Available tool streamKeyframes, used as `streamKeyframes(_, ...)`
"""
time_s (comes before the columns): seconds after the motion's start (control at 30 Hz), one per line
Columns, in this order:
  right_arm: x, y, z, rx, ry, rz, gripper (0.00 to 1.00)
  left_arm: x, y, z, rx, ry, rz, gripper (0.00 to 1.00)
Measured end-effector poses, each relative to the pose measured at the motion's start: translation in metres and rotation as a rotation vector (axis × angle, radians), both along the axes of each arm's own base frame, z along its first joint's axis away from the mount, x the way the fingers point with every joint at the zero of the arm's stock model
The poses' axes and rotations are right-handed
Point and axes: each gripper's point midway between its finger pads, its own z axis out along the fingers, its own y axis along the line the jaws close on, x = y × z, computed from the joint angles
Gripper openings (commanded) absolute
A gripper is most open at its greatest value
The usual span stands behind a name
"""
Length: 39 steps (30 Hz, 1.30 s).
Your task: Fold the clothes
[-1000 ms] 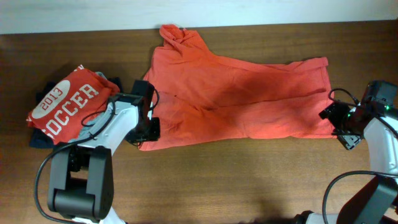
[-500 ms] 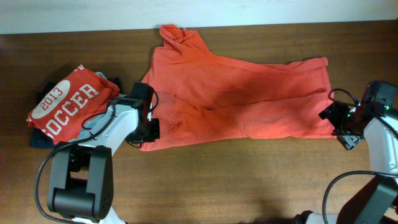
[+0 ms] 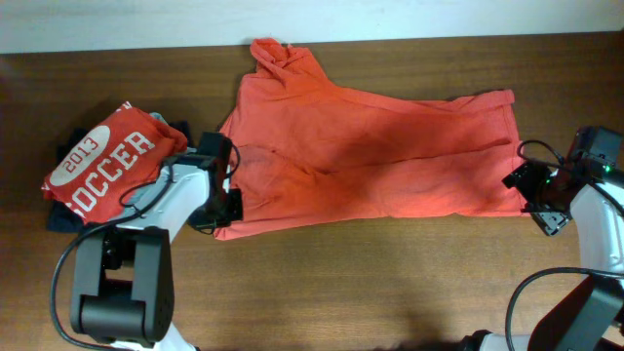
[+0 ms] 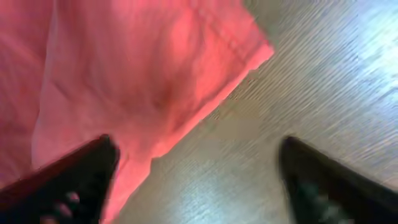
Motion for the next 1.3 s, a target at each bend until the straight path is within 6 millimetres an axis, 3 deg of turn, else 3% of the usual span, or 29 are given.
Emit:
streamKeyframes(0.03,0.000,-0.001,0.000,-0.003,0.001,-0.004,0.41,0.000,0.003,0.000,0.000,0.000,0.010,0.00)
streamKeyframes(0.07,0.000,-0.001,-0.003,-0.003,0.008,-0.004,0.39,0.001,0.006,0.000,0.000,0.000,0.019,0.00)
streamKeyframes(0.1,0.000,-0.002,-0.005,0.000,0.014,-0.006,0.43,0.001,0.008,0.000,0.000,0.000,0.026,0.00)
streamKeyframes(0.13,0.000,-0.002,-0.009,0.004,0.025,-0.009,0.54,0.001,0.010,0.000,0.000,0.000,0.034,0.00)
streamKeyframes(0.2,-0.002,-0.002,-0.020,0.016,0.058,-0.007,0.63,0.001,0.013,0.000,0.000,0.000,0.042,0.00)
streamKeyframes(0.23,-0.002,-0.002,-0.025,0.023,0.071,-0.008,0.74,0.002,0.014,0.000,0.000,0.000,0.044,0.01)
streamKeyframes(0.27,-0.004,-0.001,-0.031,0.032,0.090,-0.008,0.77,0.002,0.014,0.000,0.000,0.000,0.045,0.00)
streamKeyframes(0.5,-0.025,-0.009,-0.064,0.101,0.212,-0.063,0.76,0.002,0.014,0.000,0.000,-0.001,0.045,0.00)
streamKeyframes(0.63,-0.036,-0.024,-0.068,0.125,0.220,-0.127,0.64,0.003,0.014,0.000,0.000,-0.005,0.045,0.00)
streamKeyframes(0.73,-0.036,-0.031,-0.068,0.130,0.197,-0.152,0.63,0.004,0.014,0.000,0.000,-0.008,0.045,0.00)
streamKeyframes(0.93,-0.020,-0.031,-0.070,0.145,0.119,-0.157,0.59,0.005,0.013,0.000,-0.001,-0.016,0.045,0.00)
streamKeyframes(1.1,-0.021,-0.026,-0.083,0.163,0.097,-0.191,0.55,0.005,0.013,0.000,-0.001,-0.016,0.045,0.01)
streamKeyframes(1.23,-0.019,-0.025,-0.088,0.168,0.068,-0.206,0.39,0.006,0.013,0.000,-0.001,-0.016,0.045,0.01)
streamKeyframes(1.3,-0.016,-0.025,-0.088,0.166,0.055,-0.207,0.26,0.006,0.013,0.000,-0.001,-0.016,0.045,0.01)
